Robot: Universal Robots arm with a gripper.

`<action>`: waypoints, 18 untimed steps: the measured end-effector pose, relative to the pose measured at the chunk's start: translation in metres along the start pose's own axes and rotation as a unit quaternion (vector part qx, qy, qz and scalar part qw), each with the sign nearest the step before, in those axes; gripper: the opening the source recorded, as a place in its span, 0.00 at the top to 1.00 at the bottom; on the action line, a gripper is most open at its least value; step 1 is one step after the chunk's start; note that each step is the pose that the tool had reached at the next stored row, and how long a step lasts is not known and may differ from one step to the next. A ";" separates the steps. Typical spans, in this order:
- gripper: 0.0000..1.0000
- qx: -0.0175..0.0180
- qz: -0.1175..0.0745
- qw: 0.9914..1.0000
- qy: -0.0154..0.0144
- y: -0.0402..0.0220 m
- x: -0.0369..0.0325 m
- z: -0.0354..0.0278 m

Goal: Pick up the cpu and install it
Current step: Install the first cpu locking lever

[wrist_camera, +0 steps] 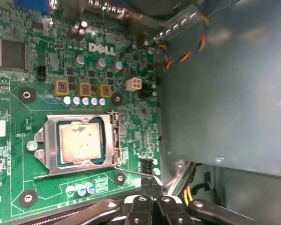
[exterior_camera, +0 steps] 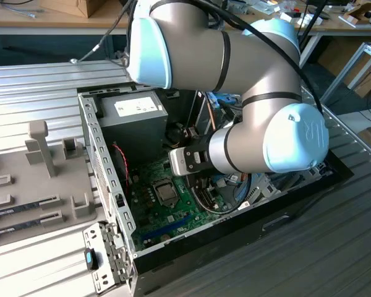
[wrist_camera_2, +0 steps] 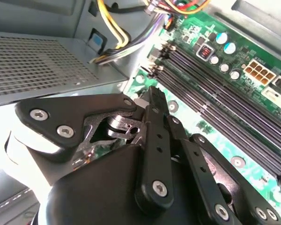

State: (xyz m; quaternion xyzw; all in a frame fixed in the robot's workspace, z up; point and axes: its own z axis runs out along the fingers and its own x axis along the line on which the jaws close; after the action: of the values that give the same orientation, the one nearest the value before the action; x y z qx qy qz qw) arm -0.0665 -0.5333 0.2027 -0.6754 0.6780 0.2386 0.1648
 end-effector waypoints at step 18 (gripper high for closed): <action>0.89 -0.002 0.007 0.999 0.044 0.0116 -0.0071 -0.0128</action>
State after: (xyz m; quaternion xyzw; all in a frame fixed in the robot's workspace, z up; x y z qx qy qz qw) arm -0.0765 -0.5346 0.2184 -0.6811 0.6886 0.2113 0.1314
